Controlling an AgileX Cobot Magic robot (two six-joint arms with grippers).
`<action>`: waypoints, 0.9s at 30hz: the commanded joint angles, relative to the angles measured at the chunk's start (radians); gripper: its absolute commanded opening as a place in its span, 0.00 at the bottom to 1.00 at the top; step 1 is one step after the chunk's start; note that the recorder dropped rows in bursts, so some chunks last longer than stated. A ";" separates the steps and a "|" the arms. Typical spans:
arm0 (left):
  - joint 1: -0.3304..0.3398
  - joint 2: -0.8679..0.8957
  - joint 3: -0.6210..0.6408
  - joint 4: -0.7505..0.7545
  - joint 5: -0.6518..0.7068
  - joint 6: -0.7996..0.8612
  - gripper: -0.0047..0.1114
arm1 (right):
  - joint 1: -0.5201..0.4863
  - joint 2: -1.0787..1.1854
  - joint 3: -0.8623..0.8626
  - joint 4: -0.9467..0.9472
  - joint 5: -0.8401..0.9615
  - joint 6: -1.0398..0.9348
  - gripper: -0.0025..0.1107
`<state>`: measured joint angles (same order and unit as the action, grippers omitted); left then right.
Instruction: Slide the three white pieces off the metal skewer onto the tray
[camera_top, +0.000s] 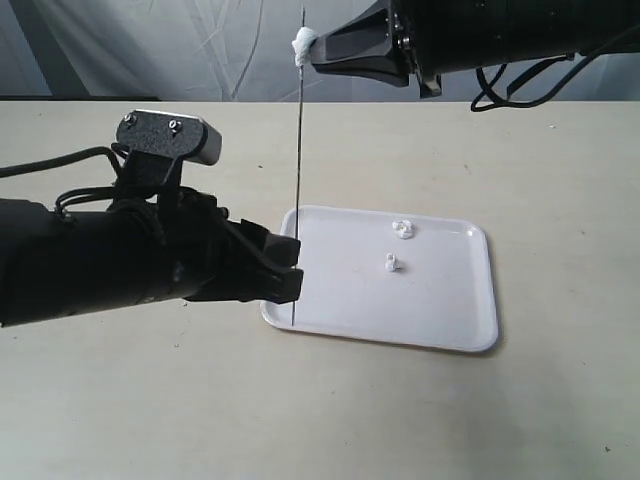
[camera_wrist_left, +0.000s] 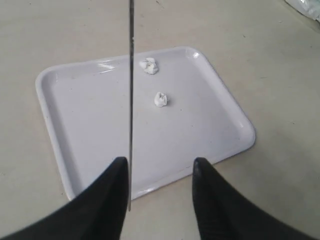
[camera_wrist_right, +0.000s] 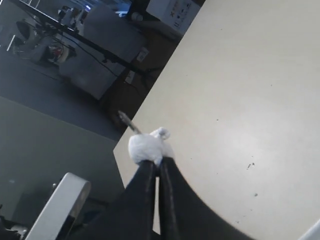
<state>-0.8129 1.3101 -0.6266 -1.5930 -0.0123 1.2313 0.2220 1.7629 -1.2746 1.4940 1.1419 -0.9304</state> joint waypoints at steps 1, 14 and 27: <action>-0.005 -0.007 -0.004 -0.009 -0.027 -0.001 0.39 | 0.002 -0.007 -0.007 0.033 0.050 0.019 0.02; -0.005 -0.007 -0.004 -0.001 -0.097 -0.001 0.39 | 0.031 -0.007 -0.007 0.085 0.079 0.044 0.02; -0.005 -0.007 -0.004 0.025 -0.110 0.002 0.04 | 0.089 -0.009 -0.007 0.087 0.079 0.051 0.02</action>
<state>-0.8129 1.3101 -0.6266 -1.5754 -0.1148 1.2313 0.3092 1.7629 -1.2746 1.5673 1.2137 -0.8793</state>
